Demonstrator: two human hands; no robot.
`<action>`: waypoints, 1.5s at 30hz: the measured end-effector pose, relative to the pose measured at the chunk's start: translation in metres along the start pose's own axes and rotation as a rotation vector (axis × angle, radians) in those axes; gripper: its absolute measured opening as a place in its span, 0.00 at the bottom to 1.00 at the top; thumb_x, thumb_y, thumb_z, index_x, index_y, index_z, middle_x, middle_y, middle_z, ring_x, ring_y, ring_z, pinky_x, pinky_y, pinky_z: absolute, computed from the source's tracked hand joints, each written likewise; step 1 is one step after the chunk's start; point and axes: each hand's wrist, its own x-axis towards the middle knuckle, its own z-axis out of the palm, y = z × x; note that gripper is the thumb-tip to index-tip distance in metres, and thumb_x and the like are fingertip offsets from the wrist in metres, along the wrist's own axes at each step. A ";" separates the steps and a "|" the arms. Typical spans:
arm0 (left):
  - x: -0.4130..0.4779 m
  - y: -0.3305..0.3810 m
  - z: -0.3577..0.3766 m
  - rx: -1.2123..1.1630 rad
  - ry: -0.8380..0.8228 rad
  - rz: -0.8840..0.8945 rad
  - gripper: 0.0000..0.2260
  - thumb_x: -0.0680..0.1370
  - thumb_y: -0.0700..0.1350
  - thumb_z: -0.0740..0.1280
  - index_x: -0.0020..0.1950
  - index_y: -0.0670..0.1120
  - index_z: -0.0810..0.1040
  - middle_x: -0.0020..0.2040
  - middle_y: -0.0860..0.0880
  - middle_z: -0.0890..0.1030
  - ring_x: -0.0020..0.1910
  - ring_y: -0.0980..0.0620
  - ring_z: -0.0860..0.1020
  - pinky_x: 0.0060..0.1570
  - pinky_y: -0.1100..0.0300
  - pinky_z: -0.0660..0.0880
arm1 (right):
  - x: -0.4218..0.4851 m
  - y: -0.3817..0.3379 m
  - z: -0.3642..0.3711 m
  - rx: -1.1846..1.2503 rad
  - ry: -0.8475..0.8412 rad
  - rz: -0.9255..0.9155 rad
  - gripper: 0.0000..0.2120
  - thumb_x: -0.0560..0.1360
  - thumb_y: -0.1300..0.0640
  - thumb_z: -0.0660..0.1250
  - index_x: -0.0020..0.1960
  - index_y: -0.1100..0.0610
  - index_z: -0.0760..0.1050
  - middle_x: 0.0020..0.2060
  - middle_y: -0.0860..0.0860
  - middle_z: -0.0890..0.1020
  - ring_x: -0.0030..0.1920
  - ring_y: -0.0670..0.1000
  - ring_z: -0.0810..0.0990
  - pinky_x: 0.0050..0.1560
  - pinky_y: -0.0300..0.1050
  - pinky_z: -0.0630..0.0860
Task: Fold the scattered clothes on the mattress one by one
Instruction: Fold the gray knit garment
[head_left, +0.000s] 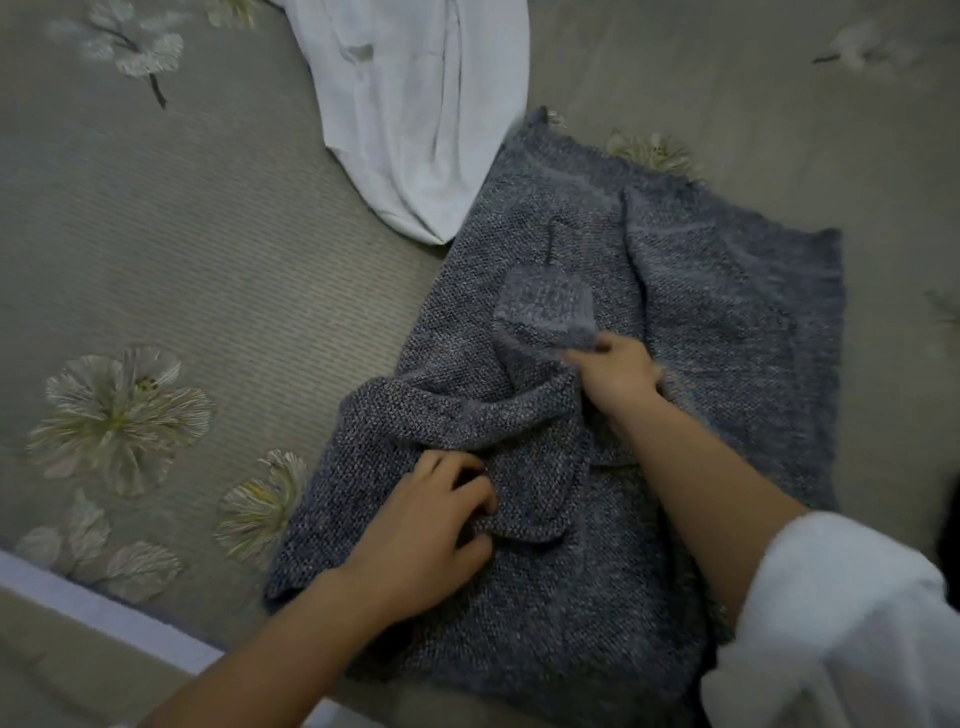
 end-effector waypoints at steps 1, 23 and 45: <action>0.000 -0.001 -0.003 -0.009 0.018 0.022 0.14 0.74 0.60 0.58 0.54 0.56 0.73 0.68 0.54 0.66 0.68 0.53 0.57 0.66 0.53 0.65 | -0.001 -0.008 -0.003 0.016 0.057 -0.085 0.08 0.70 0.46 0.71 0.39 0.48 0.75 0.46 0.55 0.77 0.56 0.56 0.71 0.57 0.55 0.69; -0.002 -0.032 0.039 0.227 0.108 -0.142 0.30 0.78 0.68 0.40 0.78 0.58 0.40 0.78 0.50 0.38 0.76 0.51 0.35 0.72 0.50 0.40 | 0.036 0.089 -0.094 0.418 0.437 0.096 0.25 0.70 0.61 0.73 0.64 0.62 0.68 0.44 0.53 0.77 0.47 0.55 0.77 0.53 0.53 0.78; -0.054 -0.001 0.069 0.326 -0.042 0.132 0.28 0.80 0.64 0.44 0.78 0.56 0.43 0.79 0.49 0.42 0.77 0.50 0.40 0.73 0.53 0.39 | -0.182 0.279 -0.064 -0.433 0.083 -0.169 0.36 0.69 0.25 0.39 0.74 0.36 0.39 0.76 0.41 0.38 0.76 0.44 0.35 0.74 0.53 0.43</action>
